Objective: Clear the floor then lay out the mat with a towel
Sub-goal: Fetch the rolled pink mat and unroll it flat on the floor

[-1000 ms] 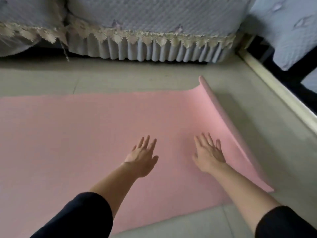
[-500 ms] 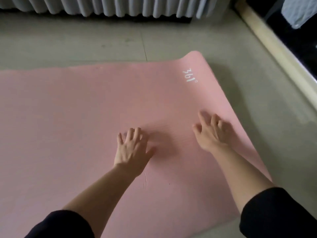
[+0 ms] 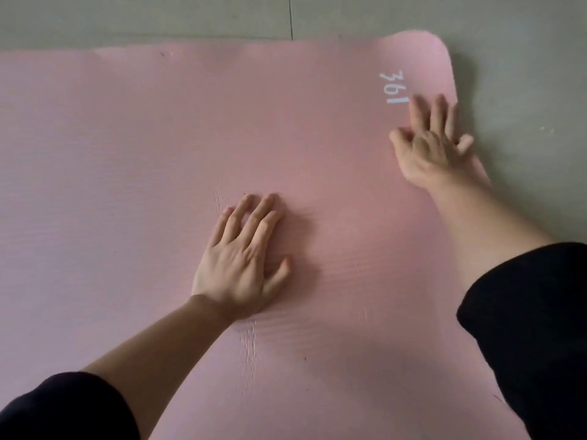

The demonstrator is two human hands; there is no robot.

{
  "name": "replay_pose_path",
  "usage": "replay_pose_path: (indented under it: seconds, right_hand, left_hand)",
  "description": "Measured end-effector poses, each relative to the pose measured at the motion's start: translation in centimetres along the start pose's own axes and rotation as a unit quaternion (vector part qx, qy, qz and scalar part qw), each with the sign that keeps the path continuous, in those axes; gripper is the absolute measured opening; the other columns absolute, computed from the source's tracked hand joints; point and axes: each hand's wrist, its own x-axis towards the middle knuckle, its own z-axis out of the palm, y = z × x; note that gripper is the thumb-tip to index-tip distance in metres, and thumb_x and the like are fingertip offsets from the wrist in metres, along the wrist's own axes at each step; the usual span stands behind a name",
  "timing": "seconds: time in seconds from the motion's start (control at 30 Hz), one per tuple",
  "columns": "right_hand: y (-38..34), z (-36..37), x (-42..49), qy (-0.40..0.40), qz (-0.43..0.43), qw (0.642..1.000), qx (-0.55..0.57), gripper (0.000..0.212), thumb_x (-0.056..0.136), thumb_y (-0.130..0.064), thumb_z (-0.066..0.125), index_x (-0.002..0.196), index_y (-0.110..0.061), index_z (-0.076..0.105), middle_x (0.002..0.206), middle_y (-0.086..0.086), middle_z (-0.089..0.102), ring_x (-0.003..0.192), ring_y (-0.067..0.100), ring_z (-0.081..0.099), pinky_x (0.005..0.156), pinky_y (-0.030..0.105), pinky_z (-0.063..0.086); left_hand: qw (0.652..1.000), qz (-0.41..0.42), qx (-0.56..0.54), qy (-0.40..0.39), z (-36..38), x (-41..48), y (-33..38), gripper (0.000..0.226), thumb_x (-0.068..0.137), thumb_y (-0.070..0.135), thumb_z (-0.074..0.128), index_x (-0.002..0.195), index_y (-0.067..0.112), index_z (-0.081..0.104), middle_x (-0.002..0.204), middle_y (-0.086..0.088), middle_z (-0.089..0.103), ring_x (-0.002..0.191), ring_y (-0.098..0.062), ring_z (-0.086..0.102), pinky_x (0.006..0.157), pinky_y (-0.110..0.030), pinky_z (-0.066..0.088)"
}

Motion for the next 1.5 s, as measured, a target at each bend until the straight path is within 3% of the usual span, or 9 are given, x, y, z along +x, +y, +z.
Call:
replay_pose_path:
  seconds: [0.1,0.23,0.43,0.6,0.97,1.07,1.2,1.3,1.5]
  right_hand:
    - [-1.3,-0.3,3.1,-0.033,0.052,0.997,0.043,0.074,0.085,-0.067,0.017,0.149,-0.032,0.004,0.160,0.010,-0.003,0.147,0.029,-0.004,0.109,0.058,0.009]
    - [-1.6,-1.1,5.7,-0.020,0.104,0.992,0.074,0.083,0.078,-0.075,0.020,0.148,-0.031,0.011,0.156,0.016,0.012,0.143,0.028,0.013,0.109,0.055,0.010]
    - [1.7,0.9,0.9,0.012,0.029,0.997,0.067,0.079,0.092,-0.057,0.025,0.150,-0.007,0.006,0.160,0.012,0.003,0.147,0.025,0.003,0.116,0.046,0.007]
    - [3.6,1.7,-8.1,0.033,0.013,0.998,0.057,0.078,0.093,-0.048,0.028,0.146,0.007,0.012,0.156,0.025,0.013,0.146,0.034,0.010,0.118,0.044,0.008]
    - [6.3,2.7,-31.2,0.052,0.122,0.989,0.062,0.080,0.088,-0.048,0.026,0.141,0.012,0.026,0.150,0.030,0.027,0.141,0.041,0.025,0.117,0.046,0.019]
    - [6.7,2.8,-34.6,0.045,0.170,0.982,0.072,0.080,0.090,-0.048,0.033,0.143,0.010,0.023,0.151,0.029,0.023,0.143,0.039,0.020,0.118,0.045,0.015]
    - [6.1,1.3,-34.3,-0.041,0.212,0.975,0.054,0.067,0.096,-0.031,0.042,0.146,0.006,0.017,0.155,0.030,0.009,0.145,0.039,0.004,0.118,0.044,0.006]
    - [2.9,-0.7,-34.0,-0.038,0.172,0.984,0.040,0.066,0.094,-0.031,0.041,0.145,0.004,0.018,0.156,0.025,0.006,0.145,0.037,0.001,0.118,0.044,0.007]
    - [-9.4,-3.0,-34.8,-0.034,0.005,0.998,0.056,0.072,0.092,-0.037,0.045,0.148,-0.002,0.015,0.159,0.018,0.008,0.147,0.030,0.005,0.118,0.041,0.006]
  left_hand:
    - [1.000,0.000,0.005,-0.008,0.0,0.1,-0.1,0.070,0.084,0.052,0.042,0.142,0.013,0.042,0.154,-0.004,0.035,0.144,-0.028,0.027,0.118,-0.044,0.021]
    - [1.000,0.007,-0.004,0.000,0.3,0.4,-0.4,0.071,0.082,0.052,0.044,0.143,0.016,0.042,0.154,-0.003,0.035,0.144,-0.027,0.027,0.117,-0.043,0.019]
    - [1.000,0.000,-0.024,0.000,0.1,0.6,-0.7,0.072,0.080,0.052,0.045,0.142,0.017,0.042,0.154,-0.002,0.035,0.144,-0.026,0.028,0.118,-0.040,0.017]
    - [1.000,-0.012,-0.027,0.005,0.4,0.5,-0.9,0.073,0.080,0.054,0.043,0.144,0.019,0.038,0.154,-0.001,0.033,0.145,-0.023,0.024,0.120,-0.038,0.016]
    - [0.997,-0.052,-0.017,-0.055,0.8,-2.1,0.8,0.061,0.097,0.050,0.021,0.151,0.030,0.003,0.162,-0.001,-0.004,0.149,-0.023,-0.007,0.120,-0.042,0.000]
    - [0.997,-0.031,-0.025,-0.068,1.1,-6.6,1.4,0.061,0.097,0.050,0.019,0.151,0.030,0.001,0.162,-0.003,-0.007,0.149,-0.023,-0.009,0.120,-0.041,-0.001]
    - [0.993,-0.018,-0.027,-0.111,0.7,-12.3,0.9,0.063,0.097,0.051,0.020,0.151,0.029,-0.004,0.161,-0.004,-0.014,0.148,-0.023,-0.014,0.120,-0.040,-0.003]
    - [0.990,-0.031,-0.032,-0.133,-1.0,-13.4,-0.5,0.064,0.098,0.050,0.020,0.152,0.024,-0.003,0.161,-0.006,-0.014,0.148,-0.023,-0.014,0.120,-0.042,-0.003]
    - [0.995,-0.048,-0.042,-0.077,-5.5,-16.4,-4.7,0.062,0.098,0.051,0.017,0.152,0.024,0.003,0.162,-0.005,-0.005,0.149,-0.023,-0.007,0.121,-0.043,0.002]
